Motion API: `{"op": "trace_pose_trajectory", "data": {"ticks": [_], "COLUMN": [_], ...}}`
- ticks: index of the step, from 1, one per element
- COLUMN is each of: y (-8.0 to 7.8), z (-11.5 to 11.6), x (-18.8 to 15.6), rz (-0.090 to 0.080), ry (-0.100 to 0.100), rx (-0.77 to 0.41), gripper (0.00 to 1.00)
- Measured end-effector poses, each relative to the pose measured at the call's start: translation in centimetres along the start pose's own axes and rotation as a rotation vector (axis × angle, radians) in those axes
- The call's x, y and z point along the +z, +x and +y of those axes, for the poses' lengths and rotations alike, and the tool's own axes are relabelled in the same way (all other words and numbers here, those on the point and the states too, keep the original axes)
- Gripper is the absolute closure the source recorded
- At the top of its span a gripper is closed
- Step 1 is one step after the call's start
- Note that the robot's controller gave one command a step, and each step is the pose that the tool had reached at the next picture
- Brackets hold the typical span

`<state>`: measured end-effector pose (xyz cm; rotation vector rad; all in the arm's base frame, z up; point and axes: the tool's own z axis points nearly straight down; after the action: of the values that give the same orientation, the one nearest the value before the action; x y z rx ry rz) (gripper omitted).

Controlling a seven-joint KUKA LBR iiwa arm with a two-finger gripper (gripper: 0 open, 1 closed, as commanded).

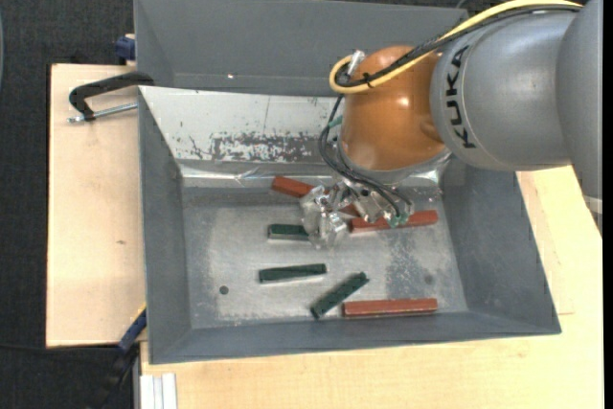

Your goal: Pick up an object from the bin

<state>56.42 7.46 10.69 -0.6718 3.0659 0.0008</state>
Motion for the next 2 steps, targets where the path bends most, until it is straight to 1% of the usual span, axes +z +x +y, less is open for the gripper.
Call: {"op": "trace_pose_trajectory", "data": {"ticks": [1, 2], "y": [-0.4, 2.8], "z": [0.9, -5.0], "x": [3.2, 3.5], "rz": [-0.008, 0.000], "ry": [0.004, 0.001], "rx": [-0.105, -0.164], "gripper": [1.00, 0.00]}}
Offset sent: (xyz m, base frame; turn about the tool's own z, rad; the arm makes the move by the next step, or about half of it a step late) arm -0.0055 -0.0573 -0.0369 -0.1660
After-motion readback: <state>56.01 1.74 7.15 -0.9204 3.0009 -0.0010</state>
